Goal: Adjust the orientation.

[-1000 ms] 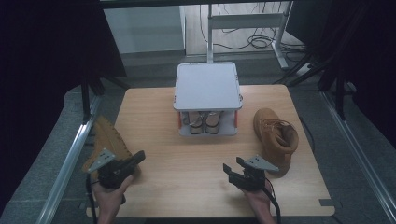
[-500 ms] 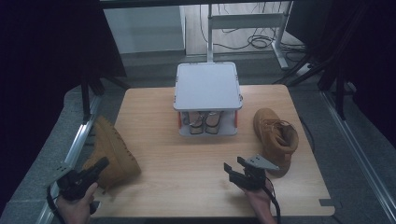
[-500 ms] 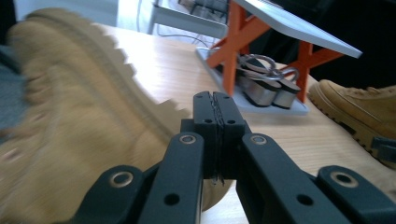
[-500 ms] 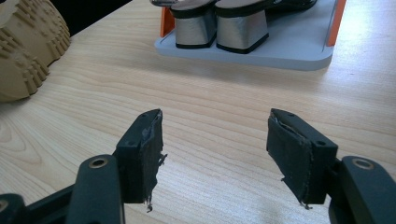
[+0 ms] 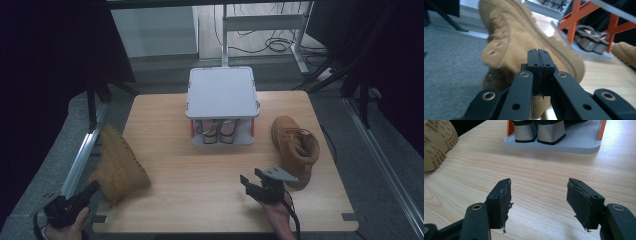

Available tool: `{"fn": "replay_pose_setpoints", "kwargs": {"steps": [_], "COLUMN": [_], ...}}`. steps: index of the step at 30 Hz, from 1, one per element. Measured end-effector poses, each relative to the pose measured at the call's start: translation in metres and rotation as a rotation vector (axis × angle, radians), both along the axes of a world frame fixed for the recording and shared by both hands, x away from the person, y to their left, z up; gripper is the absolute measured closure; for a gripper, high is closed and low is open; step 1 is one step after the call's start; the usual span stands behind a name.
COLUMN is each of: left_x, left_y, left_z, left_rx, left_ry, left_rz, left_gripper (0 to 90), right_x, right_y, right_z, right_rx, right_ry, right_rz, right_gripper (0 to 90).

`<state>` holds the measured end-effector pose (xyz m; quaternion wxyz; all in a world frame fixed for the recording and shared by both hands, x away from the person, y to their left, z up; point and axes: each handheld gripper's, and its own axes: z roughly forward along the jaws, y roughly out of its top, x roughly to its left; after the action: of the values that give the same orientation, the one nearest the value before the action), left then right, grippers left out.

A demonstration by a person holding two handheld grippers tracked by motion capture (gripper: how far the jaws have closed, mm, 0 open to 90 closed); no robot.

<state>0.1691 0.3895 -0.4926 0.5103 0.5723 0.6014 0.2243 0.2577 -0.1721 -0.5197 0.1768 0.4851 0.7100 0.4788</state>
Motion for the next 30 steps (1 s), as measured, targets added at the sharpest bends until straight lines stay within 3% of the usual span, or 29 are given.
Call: {"fn": "replay_pose_setpoints", "kwargs": {"steps": [5, 14, 18, 30], "left_x": [-0.002, 0.006, 0.011, 0.015], "left_y": [0.006, 0.01, 0.007, 0.002], "left_z": [-0.012, -0.032, -0.032, -0.024], "left_rx": [0.029, 0.013, 0.027, 0.018], "left_ry": [0.036, 0.094, 0.099, 0.079], "left_rz": [0.03, 0.027, 0.017, 0.0], "left_gripper": [89.1, 89.3, 89.4, 89.6], "right_x": [0.001, 0.001, 0.001, 0.0], "right_y": [0.0, 0.001, 0.001, 0.005], "right_z": [-0.001, -0.002, -0.002, -0.003], "right_rx": [-0.001, -0.015, -0.015, -0.046], "right_ry": [0.002, 0.005, 0.004, -0.007], "right_rz": [-0.006, -0.008, -0.009, -0.007], "right_gripper": [36.5, 36.5, 36.5, 36.5]}}
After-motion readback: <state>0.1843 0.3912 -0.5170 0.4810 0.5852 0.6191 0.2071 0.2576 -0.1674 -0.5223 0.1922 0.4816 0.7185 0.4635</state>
